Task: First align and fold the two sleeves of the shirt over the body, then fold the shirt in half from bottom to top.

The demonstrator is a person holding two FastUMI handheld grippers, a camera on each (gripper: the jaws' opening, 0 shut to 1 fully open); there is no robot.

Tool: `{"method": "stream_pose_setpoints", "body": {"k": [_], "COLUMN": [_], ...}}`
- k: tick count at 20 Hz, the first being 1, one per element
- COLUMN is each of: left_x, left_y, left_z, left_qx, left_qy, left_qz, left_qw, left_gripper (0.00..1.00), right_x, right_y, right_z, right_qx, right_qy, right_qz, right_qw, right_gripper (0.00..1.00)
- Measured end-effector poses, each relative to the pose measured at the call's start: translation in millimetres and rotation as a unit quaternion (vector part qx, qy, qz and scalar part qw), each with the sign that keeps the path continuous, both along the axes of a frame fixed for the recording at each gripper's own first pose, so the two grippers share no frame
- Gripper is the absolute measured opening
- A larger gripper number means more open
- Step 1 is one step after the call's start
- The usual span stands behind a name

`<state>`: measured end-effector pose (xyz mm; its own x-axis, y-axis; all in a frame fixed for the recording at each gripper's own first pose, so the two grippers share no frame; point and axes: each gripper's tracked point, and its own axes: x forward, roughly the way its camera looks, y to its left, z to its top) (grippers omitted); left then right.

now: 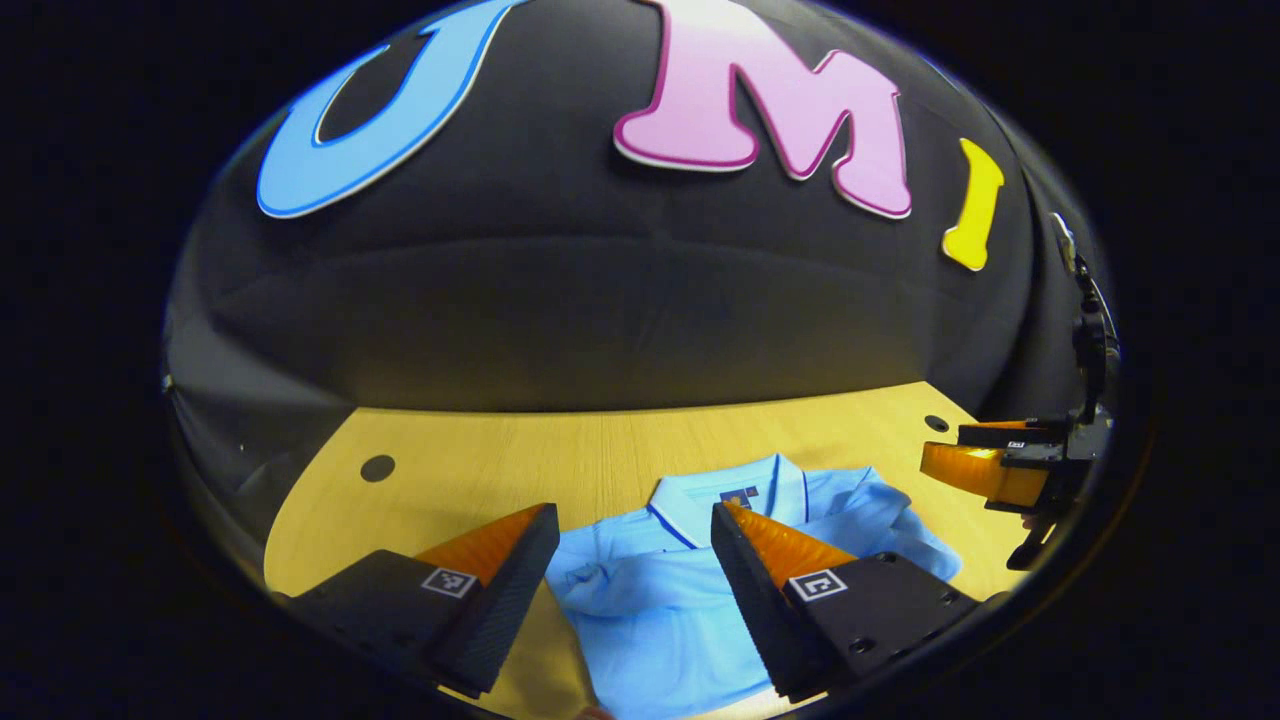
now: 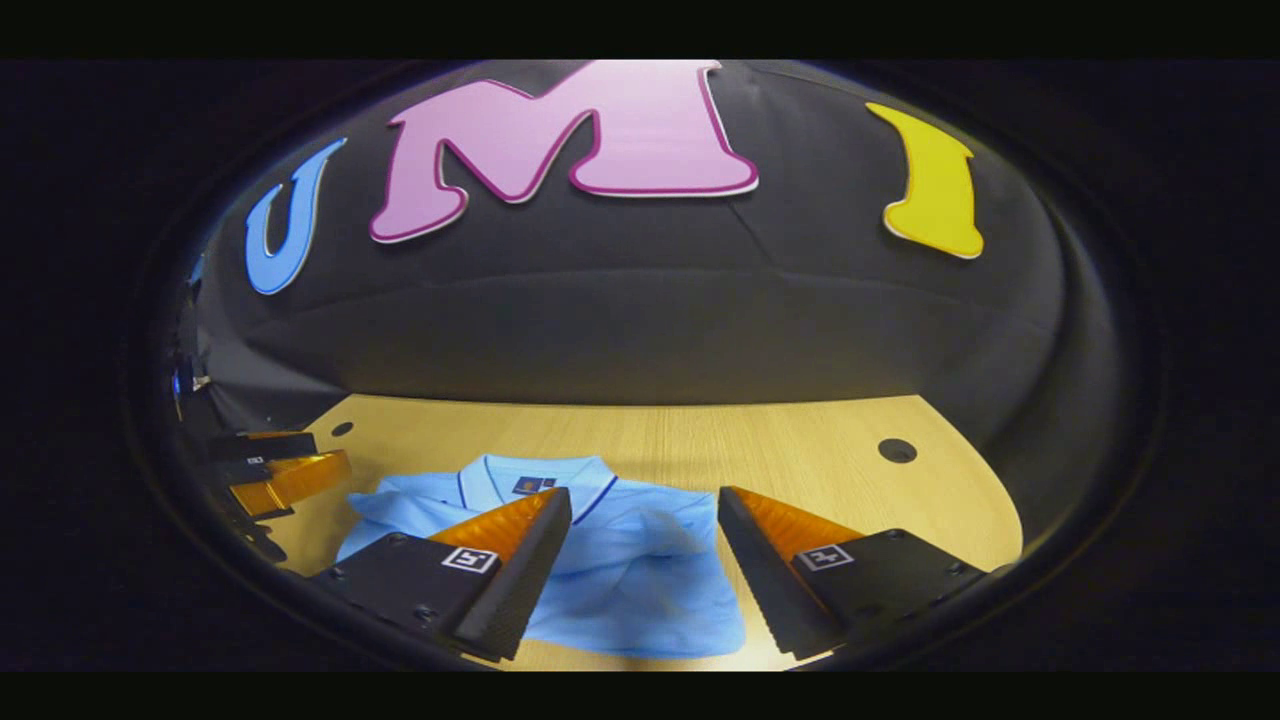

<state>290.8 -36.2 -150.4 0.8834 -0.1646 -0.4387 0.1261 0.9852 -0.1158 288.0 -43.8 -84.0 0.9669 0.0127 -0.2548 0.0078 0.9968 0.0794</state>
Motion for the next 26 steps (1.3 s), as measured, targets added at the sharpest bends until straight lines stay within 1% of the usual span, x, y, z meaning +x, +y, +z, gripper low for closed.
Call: {"method": "stream_pose_setpoints", "body": {"k": [4, 5, 6, 7, 8, 9, 10, 12, 13, 14, 15, 17, 18, 19, 20, 21, 22, 24, 26], "left_x": [-31, -40, -50, -59, -68, -76, -87, -109, -119, -129, -139, -161, -169, -176, -184, -192, -204, -224, -240], "left_y": [-6, -6, -8, -10, -10, -9, -10, -13, -13, -13, -13, -11, -11, -12, -13, -15, -17, -20, -17], "left_z": [4, 4, 5, 6, 9, 11, 13, 18, 21, 22, 23, 27, 30, 33, 37, 38, 40, 42, 44], "left_qx": [-0.021, -0.025, -0.032, -0.039, -0.042, -0.043, -0.044, -0.049, -0.049, -0.048, -0.047, -0.044, -0.042, -0.042, -0.041, -0.04, -0.036, -0.03, -0.031], "left_qy": [-0.005, -0.005, -0.005, -0.004, -0.007, -0.012, -0.012, -0.015, -0.018, -0.02, -0.02, -0.021, -0.026, -0.029, -0.033, -0.035, -0.038, -0.039, -0.041], "left_qz": [0.01, 0.012, 0.013, 0.013, 0.017, 0.02, 0.021, 0.023, 0.024, 0.025, 0.026, 0.03, 0.03, 0.029, 0.028, 0.024, 0.02, 0.018, 0.027], "left_qw": [1.0, 1.0, 0.999, 0.999, 0.999, 0.999, 0.999, 0.998, 0.998, 0.998, 0.998, 0.998, 0.998, 0.998, 0.998, 0.998, 0.998, 0.999, 0.998], "left_gripper": [0.97, 0.97, 0.92, 0.97, 0.98, 0.97, 0.97, 0.97, 0.97, 0.98, 0.98, 0.98, 0.97, 0.97, 0.98, 0.98, 0.98, 0.97, 0.98], "right_x": [-31, -40, -48, -57, -66, -76, -86, -104, -114, -123, -131, -149, -156, -164, -171, -176, -182, -200, -213], "right_y": [9, 12, 15, 17, 19, 21, 24, 29, 30, 32, 33, 33, 33, 32, 32, 33, 34, 35, 39], "right_z": [11, 13, 14, 14, 14, 13, 12, 10, 10, 9, 9, 8, 7, 7, 6, 4, 3, 4, 5], "right_qx": [-0.009, -0.011, -0.016, -0.018, -0.019, -0.017, -0.013, -0.01, -0.014, -0.014, -0.014, -0.008, -0.006, -0.004, 0.0, 0.005, 0.006, 0.014, 0.017], "right_qy": [-0.025, -0.029, -0.033, -0.037, -0.039, -0.039, -0.038, -0.037, -0.039, -0.039, -0.04, -0.044, -0.044, -0.044, -0.043, -0.042, -0.041, -0.04, -0.04], "right_qz": [0.002, 0.004, 0.005, 0.007, 0.008, 0.009, 0.009, 0.011, 0.01, 0.011, 0.01, 0.005, 0.003, 0.001, -0.002, -0.002, -0.004, -0.006, -0.004], "right_qw": [1.0, 1.0, 0.999, 0.999, 0.999, 0.999, 0.999, 0.999, 0.999, 0.999, 0.999, 0.999, 0.999, 0.999, 0.999, 0.999, 0.999, 0.999, 0.999], "right_gripper": [0.92, 0.87, 0.92, 0.92, 0.92, 0.87, 0.92, 0.92, 0.92, 0.87, 0.92, 0.92, 0.87, 0.92, 0.92, 0.87, 0.92, 0.93, 0.93]}}
